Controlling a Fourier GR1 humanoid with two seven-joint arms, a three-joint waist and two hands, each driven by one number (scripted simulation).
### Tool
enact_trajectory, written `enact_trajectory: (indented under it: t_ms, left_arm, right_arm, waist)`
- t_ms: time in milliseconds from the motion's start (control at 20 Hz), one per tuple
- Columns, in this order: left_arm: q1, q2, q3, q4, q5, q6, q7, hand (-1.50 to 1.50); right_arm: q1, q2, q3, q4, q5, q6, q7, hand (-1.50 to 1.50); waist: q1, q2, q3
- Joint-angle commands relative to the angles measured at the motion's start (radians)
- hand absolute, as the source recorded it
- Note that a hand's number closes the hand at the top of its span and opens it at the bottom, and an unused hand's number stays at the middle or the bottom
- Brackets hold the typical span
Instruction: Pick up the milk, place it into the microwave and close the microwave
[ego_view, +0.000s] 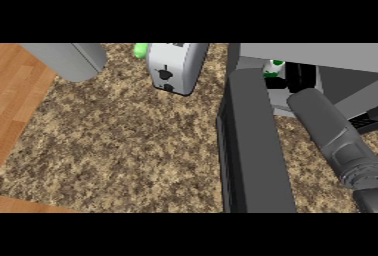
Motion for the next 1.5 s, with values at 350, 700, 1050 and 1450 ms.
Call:
enact_trajectory:
  t_ms: [350, 700, 1050, 1450]
  left_arm:
    - [-0.031, 0.029, -0.054, 0.055, -0.026, -0.068, -0.01, -1.5]
    - [-0.055, 0.019, -0.14, 0.063, -0.052, -0.119, -0.019, -1.5]
    - [-0.063, -0.031, -0.222, 0.05, -0.109, -0.101, 0.005, -1.5]
    - [-0.106, -0.057, -0.311, 0.027, -0.12, -0.078, 0.085, 1.5]
  right_arm:
    - [-0.022, 0.009, -0.036, -0.023, -0.038, 0.216, -0.1, -1.5]
    - [-0.007, 0.054, -0.114, -0.035, -0.12, 0.358, -0.158, -1.5]
    - [0.061, 0.034, -0.197, -0.045, -0.209, 0.578, -0.26, -1.5]
    - [0.16, 0.07, -0.235, -0.032, -0.256, 0.788, -0.317, -1.5]
  waist:
    - [-0.019, -0.009, 0.0]
    - [-0.042, -0.019, -0.001]
    - [-0.083, -0.037, -0.001]
    - [-0.112, -0.052, -0.002]
